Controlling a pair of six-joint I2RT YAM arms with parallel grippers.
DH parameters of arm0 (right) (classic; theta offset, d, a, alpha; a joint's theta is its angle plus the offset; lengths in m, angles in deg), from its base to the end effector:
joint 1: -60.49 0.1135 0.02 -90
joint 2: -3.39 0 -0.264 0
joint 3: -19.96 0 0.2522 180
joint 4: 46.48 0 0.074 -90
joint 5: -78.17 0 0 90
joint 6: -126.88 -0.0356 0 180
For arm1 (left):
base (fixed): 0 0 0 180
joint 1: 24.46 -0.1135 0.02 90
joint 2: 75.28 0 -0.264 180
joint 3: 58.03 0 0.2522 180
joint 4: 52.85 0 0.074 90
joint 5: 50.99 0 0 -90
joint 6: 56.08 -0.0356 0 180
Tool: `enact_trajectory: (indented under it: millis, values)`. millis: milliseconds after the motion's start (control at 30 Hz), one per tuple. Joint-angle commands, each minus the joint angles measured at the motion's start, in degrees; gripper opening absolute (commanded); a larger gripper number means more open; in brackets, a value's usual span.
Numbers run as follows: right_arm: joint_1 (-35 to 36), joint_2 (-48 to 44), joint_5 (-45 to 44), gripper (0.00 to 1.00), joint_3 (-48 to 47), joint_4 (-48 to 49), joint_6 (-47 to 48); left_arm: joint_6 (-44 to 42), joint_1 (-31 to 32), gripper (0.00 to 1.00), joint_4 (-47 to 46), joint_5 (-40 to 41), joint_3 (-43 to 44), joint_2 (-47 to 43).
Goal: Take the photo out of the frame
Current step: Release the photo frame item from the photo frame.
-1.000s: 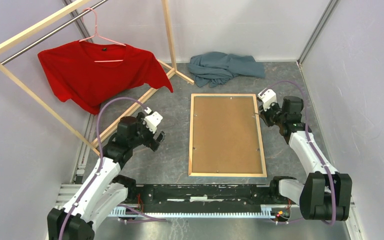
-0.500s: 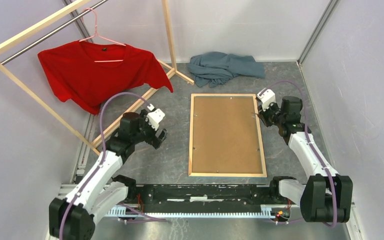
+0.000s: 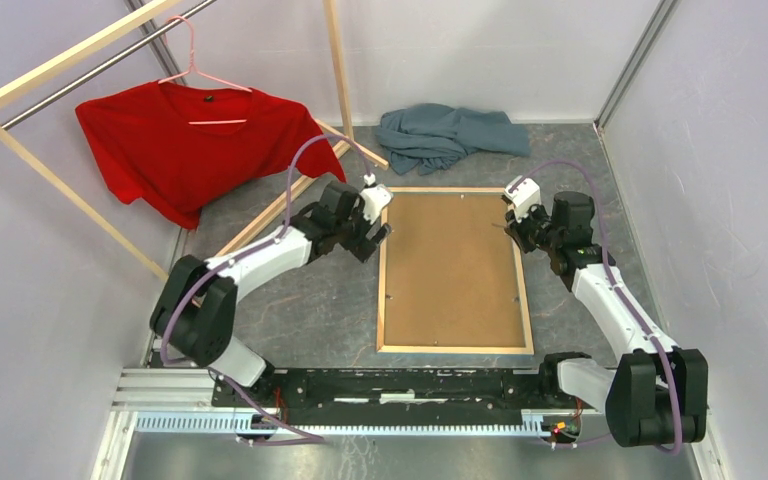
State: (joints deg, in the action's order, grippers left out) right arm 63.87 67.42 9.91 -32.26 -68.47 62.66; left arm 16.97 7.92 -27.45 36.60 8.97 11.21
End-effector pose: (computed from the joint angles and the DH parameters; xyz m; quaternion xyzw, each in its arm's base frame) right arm 0.2390 0.0273 0.2397 -0.3040 0.8160 0.0733 0.4861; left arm 0.2688 -0.1722 0.2155 0.3926 0.8357 -0.0707 0.3774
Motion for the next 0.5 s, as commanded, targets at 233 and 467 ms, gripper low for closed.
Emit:
enact_trajectory:
  millis: [233,467]
  values:
    - [0.3,-1.7,0.0,0.00,-0.9,4.2,-0.4,15.4,-0.2,1.00,-8.6,2.2,18.1,16.0]
    - [0.2,-2.7,-0.2,0.00,-0.7,4.3,-0.2,23.0,-0.9,1.00,-8.0,10.4,25.9,26.2]
